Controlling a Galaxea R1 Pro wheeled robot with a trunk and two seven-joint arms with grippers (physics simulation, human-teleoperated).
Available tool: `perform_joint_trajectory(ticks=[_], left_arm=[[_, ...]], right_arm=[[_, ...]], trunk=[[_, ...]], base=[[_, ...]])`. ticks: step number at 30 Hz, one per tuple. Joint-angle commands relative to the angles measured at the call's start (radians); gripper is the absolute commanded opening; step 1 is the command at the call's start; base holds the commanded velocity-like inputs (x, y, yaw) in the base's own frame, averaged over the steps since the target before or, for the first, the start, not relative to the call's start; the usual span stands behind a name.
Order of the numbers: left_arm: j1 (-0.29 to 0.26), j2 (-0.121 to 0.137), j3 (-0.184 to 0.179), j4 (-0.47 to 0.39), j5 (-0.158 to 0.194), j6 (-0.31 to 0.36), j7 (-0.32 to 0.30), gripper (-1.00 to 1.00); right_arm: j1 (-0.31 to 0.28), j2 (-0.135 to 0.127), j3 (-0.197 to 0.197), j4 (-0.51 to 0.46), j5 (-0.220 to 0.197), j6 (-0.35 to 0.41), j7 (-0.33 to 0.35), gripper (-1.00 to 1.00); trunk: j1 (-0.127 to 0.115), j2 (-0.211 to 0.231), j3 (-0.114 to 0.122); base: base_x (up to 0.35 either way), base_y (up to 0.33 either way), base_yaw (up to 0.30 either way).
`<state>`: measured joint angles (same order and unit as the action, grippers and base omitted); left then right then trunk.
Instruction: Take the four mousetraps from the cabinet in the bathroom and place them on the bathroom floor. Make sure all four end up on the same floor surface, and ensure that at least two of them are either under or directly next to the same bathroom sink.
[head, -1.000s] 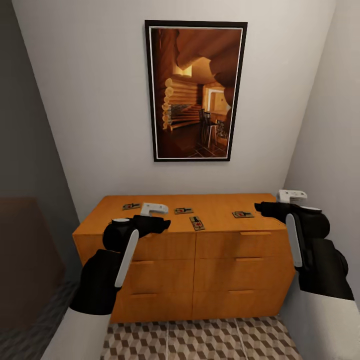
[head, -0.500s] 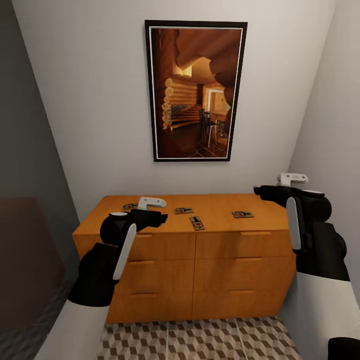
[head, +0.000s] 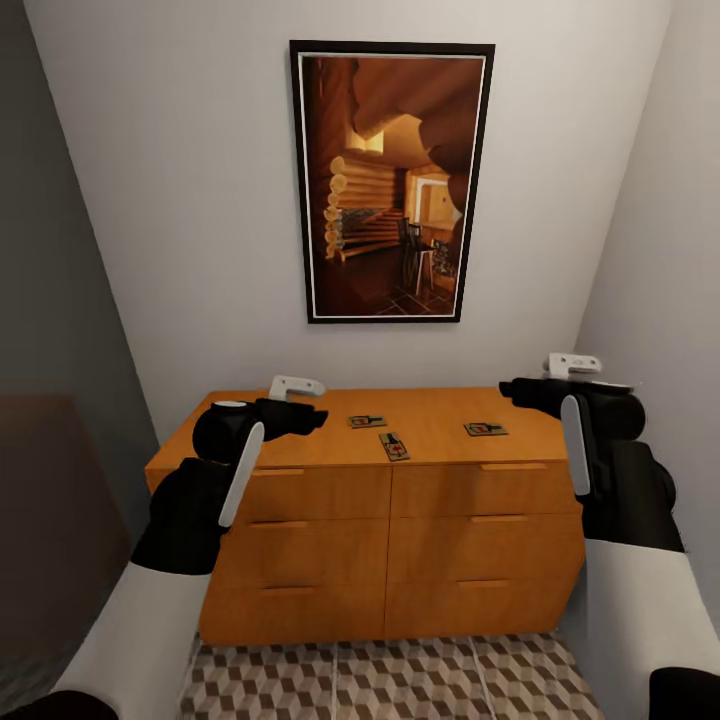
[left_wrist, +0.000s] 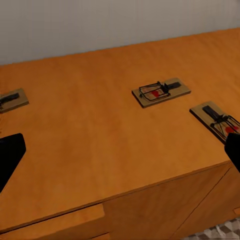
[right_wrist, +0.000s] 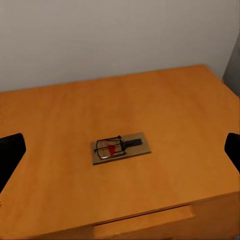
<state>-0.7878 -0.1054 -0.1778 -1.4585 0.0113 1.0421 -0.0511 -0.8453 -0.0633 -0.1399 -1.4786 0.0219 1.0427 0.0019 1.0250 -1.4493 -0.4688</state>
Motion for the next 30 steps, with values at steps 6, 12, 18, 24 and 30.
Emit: perform_joint_trajectory(ticks=[6, 12, 18, 24, 30], left_arm=[[-0.027, 0.056, 0.004, 0.031, 0.002, 0.003, -0.064, 1.0], [-0.036, 0.111, 0.005, 0.014, 0.002, 0.005, -0.11, 1.0], [-0.039, 0.132, 0.005, -0.026, -0.006, 0.005, -0.126, 1.0], [-0.04, 0.138, 0.004, -0.041, -0.003, 0.005, -0.132, 1.0], [-0.04, 0.132, 0.006, -0.043, -0.001, 0.002, -0.132, 1.0]], right_arm=[[-0.001, 0.023, 0.0, 0.026, 0.003, 0.005, 0.0, 1.0], [-0.002, 0.036, 0.0, 0.043, 0.003, 0.005, 0.0, 1.0], [-0.002, 0.041, 0.0, 0.061, 0.002, 0.005, 0.0, 1.0], [-0.002, 0.043, 0.0, 0.066, 0.002, 0.005, 0.0, 1.0], [-0.002, 0.043, 0.0, 0.068, 0.003, 0.005, 0.0, 1.0]], trunk=[[0.0, -0.001, -0.001], [0.0, -0.001, -0.001], [0.0, -0.001, -0.001], [0.0, -0.001, -0.001], [0.0, -0.001, -0.001]], base=[[0.0, 0.0, 0.0], [0.0, 0.0, 0.0], [0.0, 0.0, 0.0], [0.007, 0.004, 0.0], [0.144, 0.071, 0.0]])
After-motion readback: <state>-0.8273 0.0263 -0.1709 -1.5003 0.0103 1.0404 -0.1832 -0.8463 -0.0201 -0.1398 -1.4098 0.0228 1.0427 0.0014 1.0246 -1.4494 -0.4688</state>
